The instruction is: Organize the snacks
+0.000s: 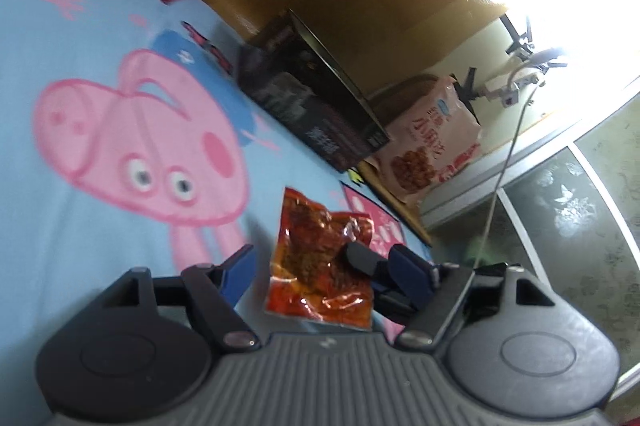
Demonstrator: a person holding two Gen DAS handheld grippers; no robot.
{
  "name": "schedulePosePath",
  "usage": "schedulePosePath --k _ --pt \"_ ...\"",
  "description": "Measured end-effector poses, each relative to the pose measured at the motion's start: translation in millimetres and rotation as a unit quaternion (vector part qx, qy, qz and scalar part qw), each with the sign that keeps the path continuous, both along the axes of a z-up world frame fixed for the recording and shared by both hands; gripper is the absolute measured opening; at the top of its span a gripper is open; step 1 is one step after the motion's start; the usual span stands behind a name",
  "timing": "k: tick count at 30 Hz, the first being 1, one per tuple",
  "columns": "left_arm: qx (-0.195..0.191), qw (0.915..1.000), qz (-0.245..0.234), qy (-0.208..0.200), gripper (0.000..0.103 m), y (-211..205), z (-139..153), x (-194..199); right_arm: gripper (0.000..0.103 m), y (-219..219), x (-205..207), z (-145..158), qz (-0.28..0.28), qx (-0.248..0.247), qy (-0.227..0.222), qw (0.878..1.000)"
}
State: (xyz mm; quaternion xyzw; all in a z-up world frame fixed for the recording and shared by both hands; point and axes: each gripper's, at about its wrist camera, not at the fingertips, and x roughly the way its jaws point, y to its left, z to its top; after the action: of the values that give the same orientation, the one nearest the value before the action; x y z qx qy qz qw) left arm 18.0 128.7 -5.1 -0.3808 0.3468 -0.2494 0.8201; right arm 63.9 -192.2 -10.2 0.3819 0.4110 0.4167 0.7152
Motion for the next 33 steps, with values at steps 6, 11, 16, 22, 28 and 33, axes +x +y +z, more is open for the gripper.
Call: schedulePosePath --k 6,11,16,22,28,33 --pt "-0.016 0.9994 -0.027 -0.016 0.061 -24.6 1.9 35.8 0.014 -15.2 15.3 2.3 -0.005 0.055 -0.005 0.998" --pt "-0.032 0.9988 -0.038 0.000 0.033 -36.6 -11.1 59.8 0.014 -42.1 24.5 -14.8 -0.054 0.089 0.029 0.994" --pt "-0.045 0.9981 -0.041 0.009 0.030 -39.2 -31.8 65.9 0.015 -50.7 28.3 -24.0 -0.074 0.097 0.061 0.991" --pt "-0.027 0.9989 -0.039 -0.005 0.030 -40.1 -29.6 62.6 0.017 -49.3 28.4 -24.4 -0.076 0.095 0.066 0.990" --pt "-0.029 0.9991 -0.028 -0.009 0.028 -38.3 -28.7 62.1 0.021 -45.7 25.9 -22.9 -0.080 0.077 0.060 0.992" --pt "-0.026 0.9992 -0.028 -0.010 0.028 -38.0 -28.4 61.6 0.021 -42.8 24.0 -19.1 -0.083 0.063 0.043 0.994"
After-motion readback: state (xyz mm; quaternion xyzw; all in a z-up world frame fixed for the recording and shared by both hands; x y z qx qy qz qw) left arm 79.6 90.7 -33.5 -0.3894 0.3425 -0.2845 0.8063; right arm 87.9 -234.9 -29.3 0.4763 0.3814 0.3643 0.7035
